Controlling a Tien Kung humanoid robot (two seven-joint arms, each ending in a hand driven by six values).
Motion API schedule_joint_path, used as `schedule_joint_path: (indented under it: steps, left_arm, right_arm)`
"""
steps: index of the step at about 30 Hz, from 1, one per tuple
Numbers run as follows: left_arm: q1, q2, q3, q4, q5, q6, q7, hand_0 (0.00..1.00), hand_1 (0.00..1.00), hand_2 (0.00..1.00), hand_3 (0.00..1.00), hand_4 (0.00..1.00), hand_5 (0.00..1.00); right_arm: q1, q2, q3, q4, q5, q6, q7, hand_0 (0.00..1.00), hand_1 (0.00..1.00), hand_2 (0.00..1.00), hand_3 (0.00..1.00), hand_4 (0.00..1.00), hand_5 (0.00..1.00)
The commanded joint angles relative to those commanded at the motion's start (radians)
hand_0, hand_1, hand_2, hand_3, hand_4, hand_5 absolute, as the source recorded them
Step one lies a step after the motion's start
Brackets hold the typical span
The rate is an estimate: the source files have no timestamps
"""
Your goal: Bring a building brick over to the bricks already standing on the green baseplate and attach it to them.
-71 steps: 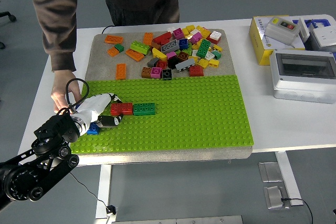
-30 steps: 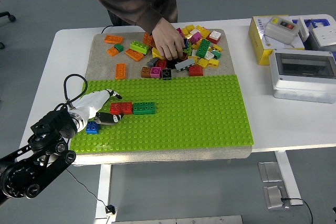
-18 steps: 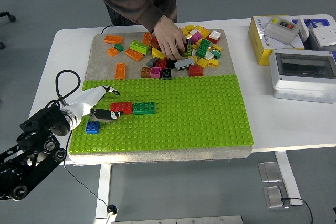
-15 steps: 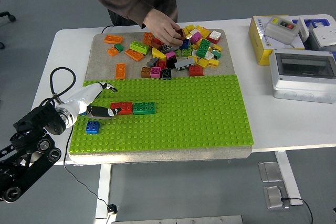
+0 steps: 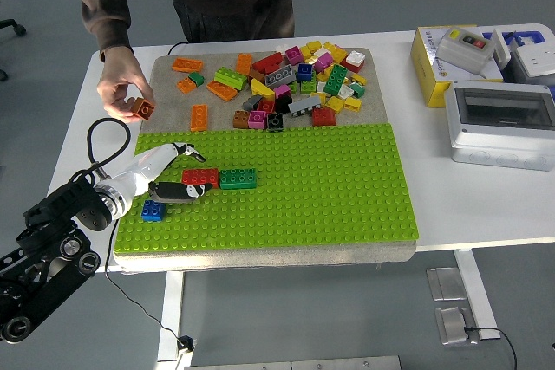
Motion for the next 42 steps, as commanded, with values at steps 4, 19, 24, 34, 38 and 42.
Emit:
schedule_joint_path:
  steps: [4, 19, 24, 34, 38, 42]
  left_arm:
    - [0.000, -0.006, 0.006, 0.017, 0.001, 0.004, -0.004, 0.998, 0.965, 0.950, 0.704, 0.773, 0.516]
    - [-0.003, -0.025, 0.039, 0.100, -0.006, 0.015, -0.026, 0.998, 0.965, 0.943, 0.696, 0.773, 0.526]
    - [-0.008, -0.028, 0.055, 0.115, -0.014, 0.018, -0.032, 0.998, 0.966, 0.943, 0.692, 0.769, 0.526]
    - [-0.010, -0.032, 0.067, 0.117, -0.010, 0.021, -0.034, 0.998, 0.966, 0.941, 0.690, 0.767, 0.526]
    - [-0.006, -0.036, 0.067, 0.121, -0.008, 0.022, -0.034, 0.998, 0.966, 0.941, 0.686, 0.766, 0.527]
    - [-0.002, -0.040, 0.062, 0.124, -0.004, 0.024, -0.034, 0.998, 0.965, 0.940, 0.683, 0.764, 0.527]
  right_arm:
    - [0.000, 0.001, -0.002, 0.000, 0.002, 0.000, 0.001, 0.667, 0.638, 0.663, 0.712, 0.592, 0.756]
    - [0.001, 0.002, 0.002, 0.000, -0.003, 0.001, 0.001, 0.666, 0.638, 0.663, 0.711, 0.592, 0.757]
    - [0.000, 0.002, 0.005, 0.000, -0.004, 0.000, 0.001, 0.665, 0.638, 0.663, 0.712, 0.591, 0.758]
    - [0.001, 0.002, 0.003, 0.000, -0.001, 0.001, 0.002, 0.665, 0.638, 0.663, 0.712, 0.592, 0.758]
    - [0.000, 0.002, 0.003, 0.000, -0.001, 0.001, 0.002, 0.666, 0.638, 0.663, 0.711, 0.592, 0.759]
    - [0.000, 0.002, 0.002, 0.000, 0.000, 0.000, 0.002, 0.666, 0.638, 0.663, 0.710, 0.591, 0.758]
